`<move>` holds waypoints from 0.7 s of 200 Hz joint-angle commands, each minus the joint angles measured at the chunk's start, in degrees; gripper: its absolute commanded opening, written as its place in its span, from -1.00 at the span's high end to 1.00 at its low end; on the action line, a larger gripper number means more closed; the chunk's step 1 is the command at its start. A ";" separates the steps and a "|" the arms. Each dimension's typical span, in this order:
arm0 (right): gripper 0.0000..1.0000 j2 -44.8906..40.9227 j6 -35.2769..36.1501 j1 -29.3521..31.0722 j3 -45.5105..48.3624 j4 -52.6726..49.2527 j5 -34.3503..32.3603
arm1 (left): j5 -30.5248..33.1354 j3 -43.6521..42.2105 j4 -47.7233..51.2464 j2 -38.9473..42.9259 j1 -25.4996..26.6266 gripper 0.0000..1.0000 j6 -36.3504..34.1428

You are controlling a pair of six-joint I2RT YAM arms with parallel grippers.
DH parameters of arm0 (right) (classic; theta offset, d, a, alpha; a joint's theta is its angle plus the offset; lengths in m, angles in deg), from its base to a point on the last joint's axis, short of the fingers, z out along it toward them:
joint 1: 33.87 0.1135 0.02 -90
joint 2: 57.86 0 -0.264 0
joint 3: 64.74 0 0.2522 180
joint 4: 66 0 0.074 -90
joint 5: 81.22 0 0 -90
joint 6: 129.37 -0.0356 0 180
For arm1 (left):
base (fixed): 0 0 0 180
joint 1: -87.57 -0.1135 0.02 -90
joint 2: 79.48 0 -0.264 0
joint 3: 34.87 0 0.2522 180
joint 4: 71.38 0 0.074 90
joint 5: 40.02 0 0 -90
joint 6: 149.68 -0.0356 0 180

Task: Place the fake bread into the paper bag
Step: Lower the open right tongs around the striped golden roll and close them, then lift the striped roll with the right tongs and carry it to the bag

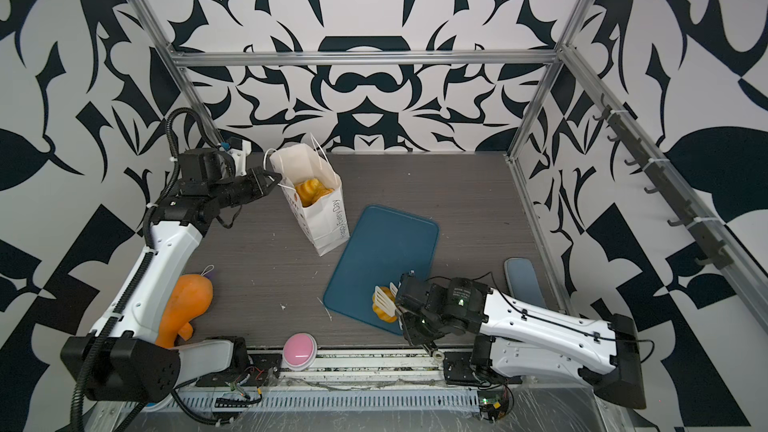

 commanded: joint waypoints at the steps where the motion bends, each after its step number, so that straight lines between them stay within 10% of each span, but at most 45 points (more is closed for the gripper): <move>1: 0.29 0.79 0.92 0.12 -3.87 3.55 -4.33 | -0.70 -0.98 -0.38 -0.33 -0.10 1.00 0.55; 140: 0.30 8.10 11.67 -14.67 -13.09 15.49 -0.96 | -0.65 -0.92 -0.13 -0.31 -0.10 1.00 0.39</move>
